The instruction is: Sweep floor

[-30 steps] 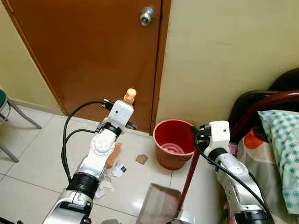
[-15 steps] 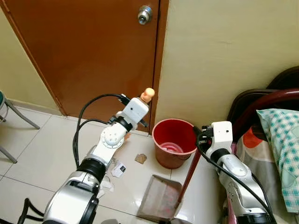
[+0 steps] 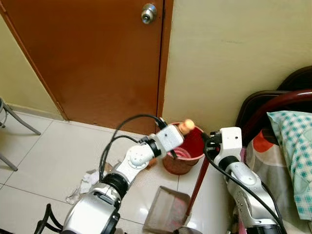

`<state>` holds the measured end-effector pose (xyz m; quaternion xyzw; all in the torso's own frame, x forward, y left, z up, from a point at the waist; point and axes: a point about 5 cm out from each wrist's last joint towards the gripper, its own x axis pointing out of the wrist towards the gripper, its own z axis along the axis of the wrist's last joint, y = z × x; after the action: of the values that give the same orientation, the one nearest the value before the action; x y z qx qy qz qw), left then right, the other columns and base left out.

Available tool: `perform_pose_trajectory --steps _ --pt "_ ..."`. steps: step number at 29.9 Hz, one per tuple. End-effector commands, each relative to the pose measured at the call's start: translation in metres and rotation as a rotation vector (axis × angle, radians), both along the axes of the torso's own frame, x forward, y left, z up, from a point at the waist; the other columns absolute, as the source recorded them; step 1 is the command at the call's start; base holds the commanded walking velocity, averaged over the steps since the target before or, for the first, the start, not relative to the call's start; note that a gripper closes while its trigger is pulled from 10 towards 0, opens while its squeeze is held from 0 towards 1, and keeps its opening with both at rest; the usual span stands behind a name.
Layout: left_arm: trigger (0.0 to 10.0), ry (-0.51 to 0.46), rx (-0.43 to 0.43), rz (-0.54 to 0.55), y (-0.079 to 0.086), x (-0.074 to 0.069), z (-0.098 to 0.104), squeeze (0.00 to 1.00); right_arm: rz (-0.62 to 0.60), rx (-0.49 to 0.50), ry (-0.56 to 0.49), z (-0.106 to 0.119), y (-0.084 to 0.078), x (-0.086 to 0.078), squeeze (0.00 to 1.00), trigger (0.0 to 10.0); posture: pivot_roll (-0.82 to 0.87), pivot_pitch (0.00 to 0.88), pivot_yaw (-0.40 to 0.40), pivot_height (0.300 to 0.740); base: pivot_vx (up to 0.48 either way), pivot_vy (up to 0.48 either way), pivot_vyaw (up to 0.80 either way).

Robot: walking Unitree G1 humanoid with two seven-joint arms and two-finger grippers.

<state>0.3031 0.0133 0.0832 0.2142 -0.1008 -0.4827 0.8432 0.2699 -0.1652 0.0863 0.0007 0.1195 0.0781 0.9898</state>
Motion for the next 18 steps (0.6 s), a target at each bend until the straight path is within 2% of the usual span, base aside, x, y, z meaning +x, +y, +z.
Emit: perform_pose_trajectory --steps 1,8,11,14,18 --pt "10.0 0.003 0.020 -0.029 -0.002 -0.001 -0.001 0.00 -0.007 0.001 -0.041 0.011 0.000 0.002 0.00 10.0 -0.10 0.104 -0.001 0.740 0.000 0.000 0.00" --pt "10.0 0.069 -0.039 -0.081 -0.004 -0.010 -0.005 0.00 -0.001 0.002 -0.041 0.010 0.001 0.005 0.00 10.0 -0.08 0.095 -0.004 0.740 0.000 0.000 0.00" --pt "10.0 0.082 -0.106 -0.100 -0.006 -0.015 -0.003 0.00 0.006 0.003 -0.044 0.011 0.003 0.007 0.00 10.0 -0.07 0.093 -0.006 0.740 0.000 0.000 0.00" --pt "10.0 0.062 -0.150 -0.119 -0.005 -0.022 0.001 0.00 0.009 0.000 -0.044 0.011 0.002 0.009 0.00 10.0 -0.06 0.094 -0.011 0.740 0.000 0.000 0.00" --pt "10.0 0.019 -0.193 -0.116 0.007 -0.036 0.009 0.00 0.017 -0.031 -0.052 0.011 -0.002 0.012 0.00 10.0 -0.05 0.096 -0.017 0.740 0.000 0.000 0.00"
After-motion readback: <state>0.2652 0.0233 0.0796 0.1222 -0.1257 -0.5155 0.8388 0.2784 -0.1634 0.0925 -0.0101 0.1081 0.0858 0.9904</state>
